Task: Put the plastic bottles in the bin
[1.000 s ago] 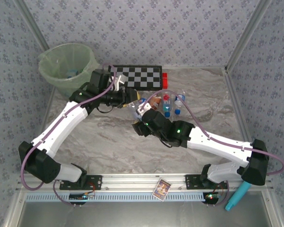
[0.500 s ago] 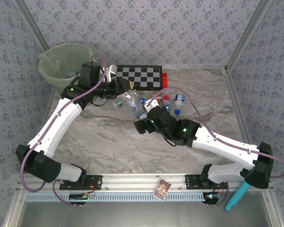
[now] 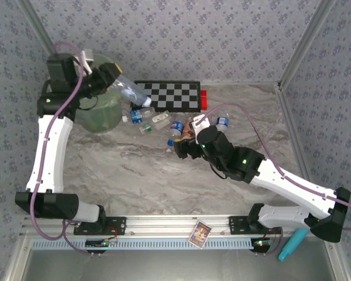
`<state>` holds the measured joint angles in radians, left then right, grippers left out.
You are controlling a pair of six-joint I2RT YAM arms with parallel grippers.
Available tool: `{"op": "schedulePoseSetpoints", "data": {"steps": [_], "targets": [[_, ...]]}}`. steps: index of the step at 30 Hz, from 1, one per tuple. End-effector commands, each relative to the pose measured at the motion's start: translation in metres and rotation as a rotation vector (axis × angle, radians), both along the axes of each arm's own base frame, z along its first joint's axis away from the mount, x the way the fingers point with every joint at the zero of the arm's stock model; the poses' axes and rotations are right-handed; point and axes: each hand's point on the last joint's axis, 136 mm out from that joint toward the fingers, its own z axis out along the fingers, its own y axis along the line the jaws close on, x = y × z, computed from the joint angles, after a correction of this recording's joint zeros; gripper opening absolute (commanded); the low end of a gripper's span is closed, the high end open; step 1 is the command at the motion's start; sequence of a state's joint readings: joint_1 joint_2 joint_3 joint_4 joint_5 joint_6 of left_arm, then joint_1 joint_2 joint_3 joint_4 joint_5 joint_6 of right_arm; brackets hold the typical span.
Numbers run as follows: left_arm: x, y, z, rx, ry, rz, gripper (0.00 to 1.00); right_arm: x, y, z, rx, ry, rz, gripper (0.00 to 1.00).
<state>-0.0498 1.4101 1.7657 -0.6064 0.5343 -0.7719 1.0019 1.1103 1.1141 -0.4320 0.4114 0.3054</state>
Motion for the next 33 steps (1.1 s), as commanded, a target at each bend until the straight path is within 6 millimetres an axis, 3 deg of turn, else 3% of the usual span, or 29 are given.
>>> {"op": "schedulePoseSetpoints", "data": {"steps": [1,8,17,21,33], "targets": [[0.008,0.034,0.034,0.005,-0.08,0.13,0.49,0.0,-0.01,0.024,0.021,-0.041,-0.001,1.0],[0.017,0.116,0.063,0.05,-0.164,0.47,0.48,0.002,-0.018,0.026,0.036,-0.037,0.002,1.0],[0.019,0.177,0.093,0.342,-0.243,0.747,0.49,0.009,-0.029,0.022,0.051,-0.021,-0.007,0.99],[0.029,0.19,0.09,0.465,-0.221,0.78,0.49,0.015,-0.031,0.019,0.066,-0.009,-0.014,1.0],[0.07,0.216,0.023,0.701,-0.041,0.787,0.5,0.038,-0.028,0.017,0.084,0.003,-0.031,1.0]]}}
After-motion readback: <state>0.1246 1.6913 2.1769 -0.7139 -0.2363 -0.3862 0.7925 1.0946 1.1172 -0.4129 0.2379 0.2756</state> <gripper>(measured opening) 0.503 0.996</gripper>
